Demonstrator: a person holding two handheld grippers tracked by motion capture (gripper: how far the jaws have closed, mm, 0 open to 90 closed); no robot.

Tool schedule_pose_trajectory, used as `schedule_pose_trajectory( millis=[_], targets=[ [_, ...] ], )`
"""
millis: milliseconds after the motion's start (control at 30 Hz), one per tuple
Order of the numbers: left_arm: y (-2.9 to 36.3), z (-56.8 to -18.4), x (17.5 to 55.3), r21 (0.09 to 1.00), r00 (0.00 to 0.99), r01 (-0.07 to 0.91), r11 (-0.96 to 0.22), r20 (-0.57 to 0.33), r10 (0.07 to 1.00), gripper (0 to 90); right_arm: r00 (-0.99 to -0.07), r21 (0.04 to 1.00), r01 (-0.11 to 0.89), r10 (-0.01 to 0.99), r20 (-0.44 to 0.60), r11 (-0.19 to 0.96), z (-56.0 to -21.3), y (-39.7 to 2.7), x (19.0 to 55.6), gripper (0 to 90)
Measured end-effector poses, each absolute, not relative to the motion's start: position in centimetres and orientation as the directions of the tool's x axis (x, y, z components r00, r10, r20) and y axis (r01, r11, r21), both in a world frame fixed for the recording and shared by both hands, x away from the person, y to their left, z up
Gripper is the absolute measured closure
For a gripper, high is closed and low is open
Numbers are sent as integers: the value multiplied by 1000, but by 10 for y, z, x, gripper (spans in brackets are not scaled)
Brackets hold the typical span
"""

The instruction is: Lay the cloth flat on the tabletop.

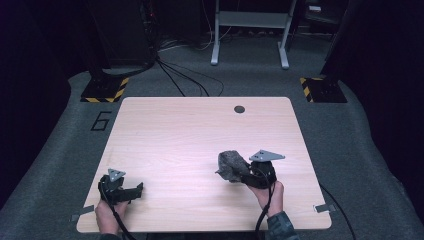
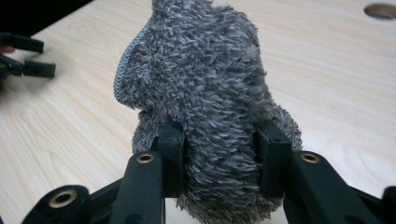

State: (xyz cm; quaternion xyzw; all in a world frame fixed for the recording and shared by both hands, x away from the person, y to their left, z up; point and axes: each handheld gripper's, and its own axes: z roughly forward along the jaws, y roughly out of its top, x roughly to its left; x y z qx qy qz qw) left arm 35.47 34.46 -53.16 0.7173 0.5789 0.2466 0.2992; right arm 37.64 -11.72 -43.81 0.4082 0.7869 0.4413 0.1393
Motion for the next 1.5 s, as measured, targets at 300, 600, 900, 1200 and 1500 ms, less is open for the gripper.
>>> schedule_pose_trajectory(
  millis=[300,600,900,1200,1500],
  targets=[
    [345,-532,355,715,208,683,-150,7,978,3,-660,797,542,722,207,267,-444,-78,422,607],
    [345,-532,355,715,207,683,-150,8,978,2,-628,675,660,736,253,330,-490,-43,456,304],
    [343,-529,358,699,212,697,-157,9,977,0,-642,741,602,733,227,298,-466,-66,435,169],
    [313,-500,364,747,314,654,-119,-124,941,40,-634,757,582,748,194,297,-454,-83,423,218],
    [238,-492,387,773,562,581,-254,-156,812,185,-606,735,606,775,181,303,-480,-95,404,253]
  ],
)
